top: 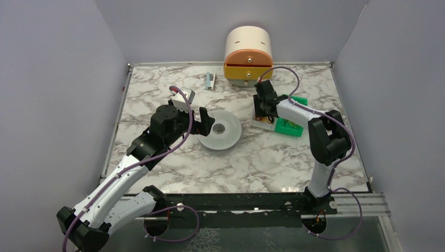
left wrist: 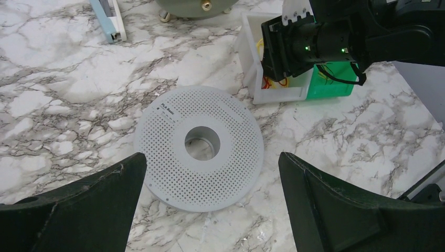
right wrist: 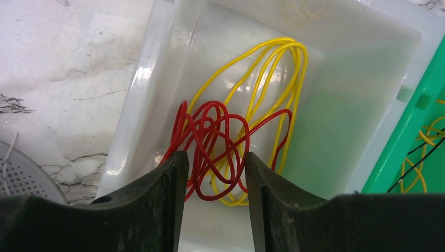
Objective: Wrap the cables
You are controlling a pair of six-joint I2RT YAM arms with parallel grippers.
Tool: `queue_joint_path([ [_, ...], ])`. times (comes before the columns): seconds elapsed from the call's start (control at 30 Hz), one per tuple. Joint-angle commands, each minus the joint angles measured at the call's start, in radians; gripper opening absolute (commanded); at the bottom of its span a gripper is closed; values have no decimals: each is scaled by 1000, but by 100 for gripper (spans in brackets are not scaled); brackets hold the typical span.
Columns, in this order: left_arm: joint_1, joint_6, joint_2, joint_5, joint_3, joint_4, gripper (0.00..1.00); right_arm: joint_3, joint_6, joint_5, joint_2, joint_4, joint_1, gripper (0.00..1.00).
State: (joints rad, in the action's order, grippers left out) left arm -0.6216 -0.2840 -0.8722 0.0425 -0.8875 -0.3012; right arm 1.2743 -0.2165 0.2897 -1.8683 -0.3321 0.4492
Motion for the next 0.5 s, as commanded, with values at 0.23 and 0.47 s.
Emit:
queue_joint_path([
  [0.23,14,-4,-5,22,13,1,99,32,-3,-4,-23,14,-6,20],
  [0.47,25,-6,-20,20,14,1,99,34,-7,-11,50,-10,-6,1],
])
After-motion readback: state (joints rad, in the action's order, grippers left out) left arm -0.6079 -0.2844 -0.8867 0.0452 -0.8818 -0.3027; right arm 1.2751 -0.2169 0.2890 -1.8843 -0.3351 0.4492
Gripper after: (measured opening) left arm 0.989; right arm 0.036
